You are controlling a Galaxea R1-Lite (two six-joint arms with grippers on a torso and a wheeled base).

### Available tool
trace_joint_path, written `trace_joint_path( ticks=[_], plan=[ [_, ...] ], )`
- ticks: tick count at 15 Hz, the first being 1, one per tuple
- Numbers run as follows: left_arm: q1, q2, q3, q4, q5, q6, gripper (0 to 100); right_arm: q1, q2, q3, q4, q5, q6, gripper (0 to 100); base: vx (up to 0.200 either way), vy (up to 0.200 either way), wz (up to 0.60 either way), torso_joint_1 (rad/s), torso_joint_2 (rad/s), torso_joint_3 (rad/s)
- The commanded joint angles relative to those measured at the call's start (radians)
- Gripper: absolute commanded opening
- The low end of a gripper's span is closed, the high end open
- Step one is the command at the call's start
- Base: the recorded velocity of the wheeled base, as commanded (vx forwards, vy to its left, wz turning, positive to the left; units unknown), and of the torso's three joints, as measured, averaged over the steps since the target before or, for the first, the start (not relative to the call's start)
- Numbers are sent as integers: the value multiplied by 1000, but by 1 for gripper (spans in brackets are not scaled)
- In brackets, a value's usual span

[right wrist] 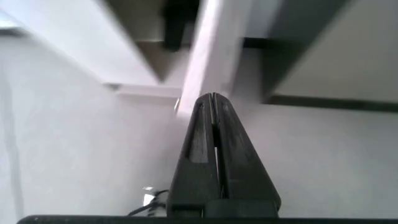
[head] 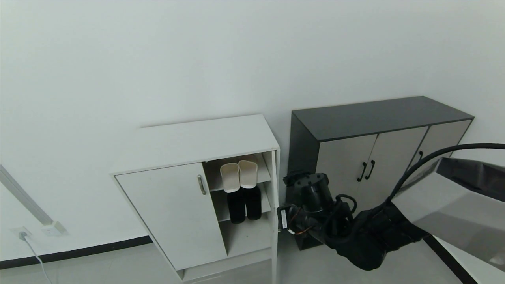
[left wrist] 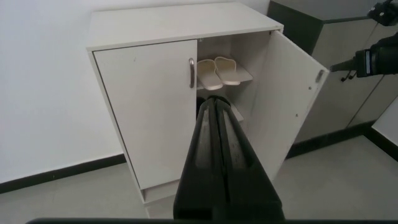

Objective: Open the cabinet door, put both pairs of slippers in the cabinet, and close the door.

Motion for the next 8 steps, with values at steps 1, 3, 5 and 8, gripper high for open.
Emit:
trace_joint_path(
  ticks=[1,3,5,8],
  plan=[
    [1,1,0,0,-1,0,0,29,-71,29,-6,32,15,0,0,0,0,0,0,0],
    [1,1,0,0,-1,1,0,16,-158,87,-15,65,-23,0,0,0,0,0,0,0],
    [1,1,0,0,-1,1,0,-14,-208,123,-18,66,-71,0,0,0,0,0,0,0],
    [1,1,0,0,-1,1,0,-18,-224,138,-20,59,-78,0,0,0,0,0,0,0]
  ],
)
